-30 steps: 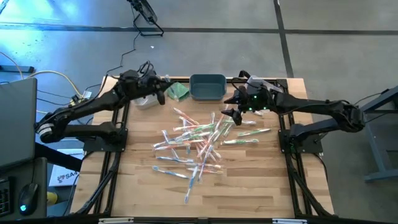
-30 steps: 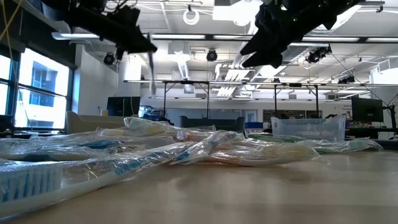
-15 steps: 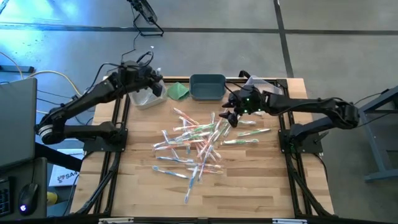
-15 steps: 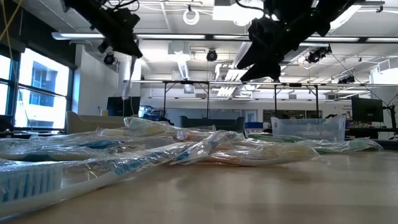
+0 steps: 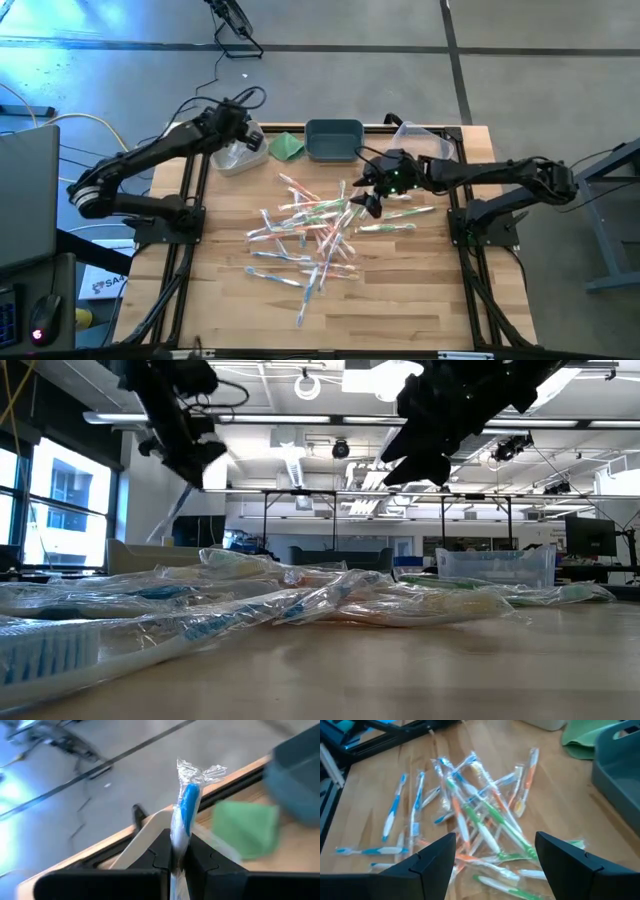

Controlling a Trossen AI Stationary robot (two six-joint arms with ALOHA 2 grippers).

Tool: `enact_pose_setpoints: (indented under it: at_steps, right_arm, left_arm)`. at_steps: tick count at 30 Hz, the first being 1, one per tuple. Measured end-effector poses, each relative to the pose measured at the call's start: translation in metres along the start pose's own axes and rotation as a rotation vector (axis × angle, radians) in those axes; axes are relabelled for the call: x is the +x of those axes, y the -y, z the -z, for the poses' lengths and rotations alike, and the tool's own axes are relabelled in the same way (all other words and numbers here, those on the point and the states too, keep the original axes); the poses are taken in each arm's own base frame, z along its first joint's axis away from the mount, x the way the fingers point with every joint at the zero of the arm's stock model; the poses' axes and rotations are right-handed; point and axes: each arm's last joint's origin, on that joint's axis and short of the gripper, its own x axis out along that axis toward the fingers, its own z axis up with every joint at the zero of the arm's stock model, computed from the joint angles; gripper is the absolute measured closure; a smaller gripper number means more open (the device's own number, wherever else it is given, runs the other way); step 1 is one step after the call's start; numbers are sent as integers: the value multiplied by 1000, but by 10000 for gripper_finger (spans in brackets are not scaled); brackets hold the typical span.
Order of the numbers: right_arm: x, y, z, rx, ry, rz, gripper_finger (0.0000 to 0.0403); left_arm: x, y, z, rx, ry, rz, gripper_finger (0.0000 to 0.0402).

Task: Pick & Place Toothbrushes
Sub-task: Put the blue toothbrush into the gray bin, then put the green toothbrush into the transparent bin

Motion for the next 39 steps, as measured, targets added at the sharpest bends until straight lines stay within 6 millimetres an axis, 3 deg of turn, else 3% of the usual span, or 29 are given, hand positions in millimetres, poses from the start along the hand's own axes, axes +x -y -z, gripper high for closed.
enact_pose_setpoints:
  at_steps: [6, 15, 23, 33, 39]
  right_arm:
    - [1, -10, 3, -13, -11, -29, 137]
    - [2, -18, 5, -17, -14, -31, 137]
    - [2, -18, 5, -16, -13, -24, 137]
    - [2, -18, 5, -18, -13, -25, 137]
    - [2, -19, 5, -19, -21, -53, 137]
  left_arm:
    - [35, 11, 8, 56, -112, -85, 384]
    - [71, -2, 16, -8, -248, -67, 383]
    - [77, -15, 17, -70, -269, -64, 331]
    - [77, -14, 15, -61, -252, -42, 238]
    - [76, -11, 15, -71, -266, 65, 228]
